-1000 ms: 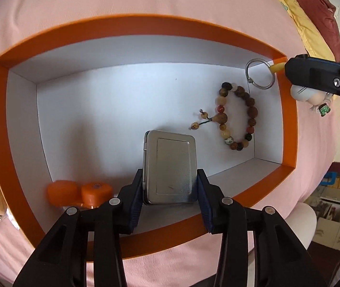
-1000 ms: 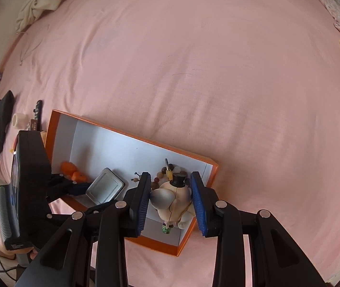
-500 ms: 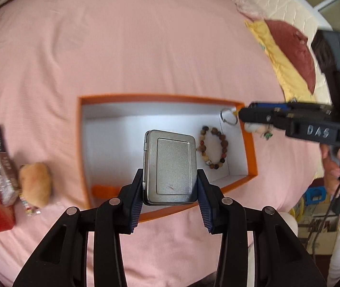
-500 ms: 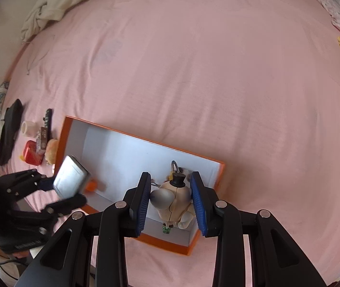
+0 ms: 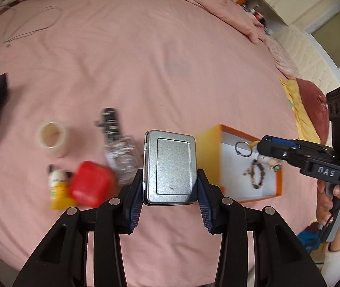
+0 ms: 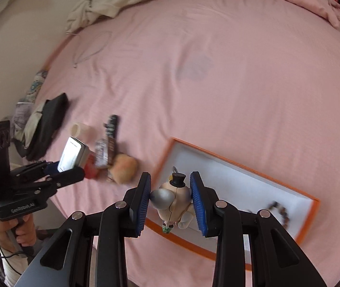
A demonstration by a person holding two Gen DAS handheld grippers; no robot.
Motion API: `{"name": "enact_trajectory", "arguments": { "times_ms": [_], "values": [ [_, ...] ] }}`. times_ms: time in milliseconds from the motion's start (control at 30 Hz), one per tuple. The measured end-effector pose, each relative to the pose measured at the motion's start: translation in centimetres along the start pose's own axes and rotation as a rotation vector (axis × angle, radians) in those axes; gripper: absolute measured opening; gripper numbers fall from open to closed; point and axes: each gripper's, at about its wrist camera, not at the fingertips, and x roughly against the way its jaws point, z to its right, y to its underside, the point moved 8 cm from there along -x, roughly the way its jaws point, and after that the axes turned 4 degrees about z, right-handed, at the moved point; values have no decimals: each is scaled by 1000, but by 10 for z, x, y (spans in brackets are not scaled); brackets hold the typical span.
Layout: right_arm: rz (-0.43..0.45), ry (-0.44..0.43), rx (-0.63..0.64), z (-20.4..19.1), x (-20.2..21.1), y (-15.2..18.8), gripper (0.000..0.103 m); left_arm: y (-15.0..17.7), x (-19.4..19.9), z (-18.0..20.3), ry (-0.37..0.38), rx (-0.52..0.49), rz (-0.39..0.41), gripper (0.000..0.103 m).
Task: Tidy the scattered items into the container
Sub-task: 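Lift the tin and keychain figure out of the box and release them on the bed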
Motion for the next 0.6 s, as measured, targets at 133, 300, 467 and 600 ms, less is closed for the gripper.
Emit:
{"name": "enact_trajectory", "arguments": {
  "times_ms": [133,300,467,600],
  "values": [
    [17,-56,21,-45,-25,-13,32,2,18,-49,-59,37,38,42],
    [-22,-69,30,-84,-70,-19,33,5,25,-97,-91,91,63,42],
    [-32,-18,0,-94,-105,-19,33,3,11,-117,-84,133,44,42],
    [-46,-4,-28,-90,-123,-14,33,1,-4,-124,-89,150,28,42]
  ]
}}
